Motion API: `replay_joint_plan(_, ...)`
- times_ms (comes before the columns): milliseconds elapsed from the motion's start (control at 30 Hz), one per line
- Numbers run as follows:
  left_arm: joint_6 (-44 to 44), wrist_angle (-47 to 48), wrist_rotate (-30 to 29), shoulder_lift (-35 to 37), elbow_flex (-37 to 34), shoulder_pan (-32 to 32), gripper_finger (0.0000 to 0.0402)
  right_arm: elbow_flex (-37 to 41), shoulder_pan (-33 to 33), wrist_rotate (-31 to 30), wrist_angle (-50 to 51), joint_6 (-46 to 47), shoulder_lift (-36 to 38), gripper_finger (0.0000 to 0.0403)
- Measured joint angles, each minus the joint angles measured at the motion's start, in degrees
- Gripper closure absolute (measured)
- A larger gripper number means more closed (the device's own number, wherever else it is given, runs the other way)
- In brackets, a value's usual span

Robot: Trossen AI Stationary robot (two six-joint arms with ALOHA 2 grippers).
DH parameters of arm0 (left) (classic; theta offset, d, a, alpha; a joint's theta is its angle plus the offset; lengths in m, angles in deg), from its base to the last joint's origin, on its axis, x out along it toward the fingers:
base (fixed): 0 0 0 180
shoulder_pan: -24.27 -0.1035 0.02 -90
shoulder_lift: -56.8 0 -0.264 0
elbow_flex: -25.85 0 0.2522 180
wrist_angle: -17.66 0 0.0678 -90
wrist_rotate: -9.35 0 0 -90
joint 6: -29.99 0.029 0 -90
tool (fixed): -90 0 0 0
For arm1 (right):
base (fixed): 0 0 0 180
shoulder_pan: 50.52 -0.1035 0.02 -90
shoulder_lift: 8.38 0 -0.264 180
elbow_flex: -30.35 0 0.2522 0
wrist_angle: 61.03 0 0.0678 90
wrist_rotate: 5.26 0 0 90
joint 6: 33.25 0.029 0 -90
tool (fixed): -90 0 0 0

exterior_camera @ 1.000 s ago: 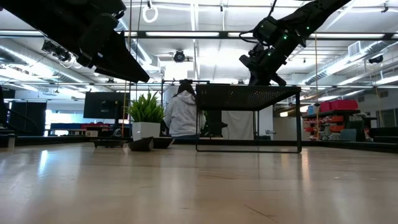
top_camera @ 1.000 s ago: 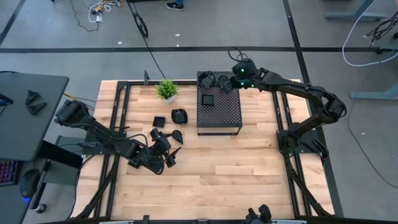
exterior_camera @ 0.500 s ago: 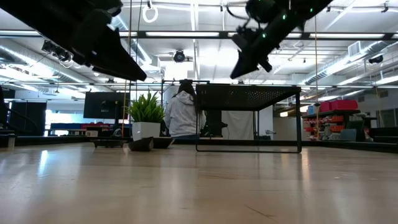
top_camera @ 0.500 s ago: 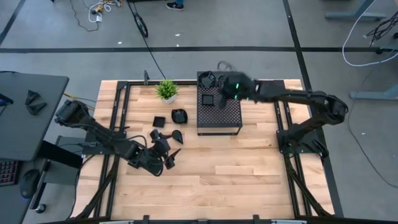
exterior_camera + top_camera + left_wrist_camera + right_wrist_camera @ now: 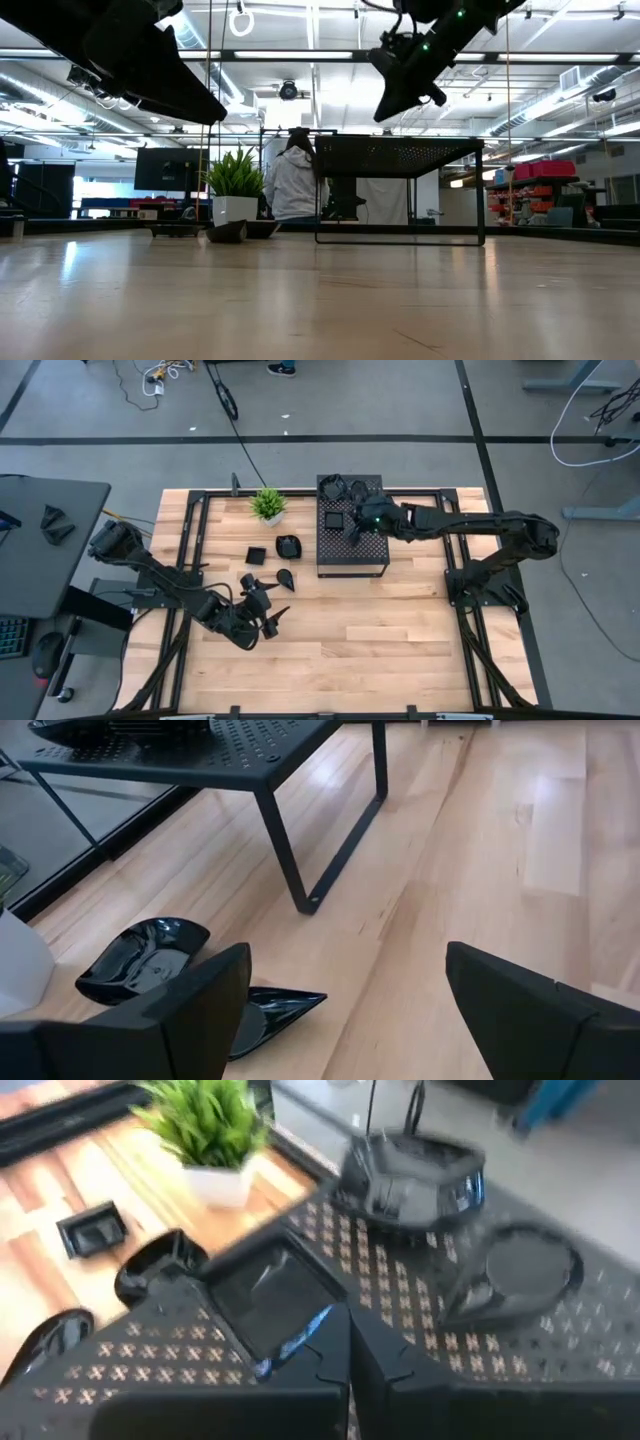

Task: Pick & Place Mini shaped plates
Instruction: Stack the bottom drop shaped plate on top of the drop shaped plates on the shelf

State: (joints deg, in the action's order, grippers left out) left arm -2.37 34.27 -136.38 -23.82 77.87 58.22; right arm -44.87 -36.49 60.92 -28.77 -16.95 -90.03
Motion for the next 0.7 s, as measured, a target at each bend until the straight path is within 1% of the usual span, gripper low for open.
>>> replay_joint_plan(100,-0.01,-0.03,0.00,0.00,0.00,-0.02,0.0060,-2.05,4.96,5.98,4.63,2.29,-0.06,0.0401)
replay_joint_plan(233,-0.01,-0.08,0.00,0.00,0.00,-0.38,0.0060,-8.64,13.29,12.92,12.67,2.86,-1.35,0.0401)
replay_joint_plan(367,0.02,-0.22,0.00,0.00,0.00,-1.51,0.0060,-15.63,19.10,18.79,18.60,1.11,-5.03,0.0402)
replay_joint_plan(433,0.04,-0.20,0.01,0.00,0.00,-2.16,0.0060,-18.33,20.68,21.27,18.84,-0.29,-7.54,0.0402)
replay_joint_plan(533,0.04,-0.19,0.00,0.00,0.00,-2.94,0.0060,-21.31,21.92,23.41,20.34,-1.27,-11.16,0.0402)
replay_joint_plan(700,0.04,-0.19,0.02,0.00,0.00,-2.99,0.0060,-24.29,22.99,23.42,21.79,-1.79,-15.75,0.0402)
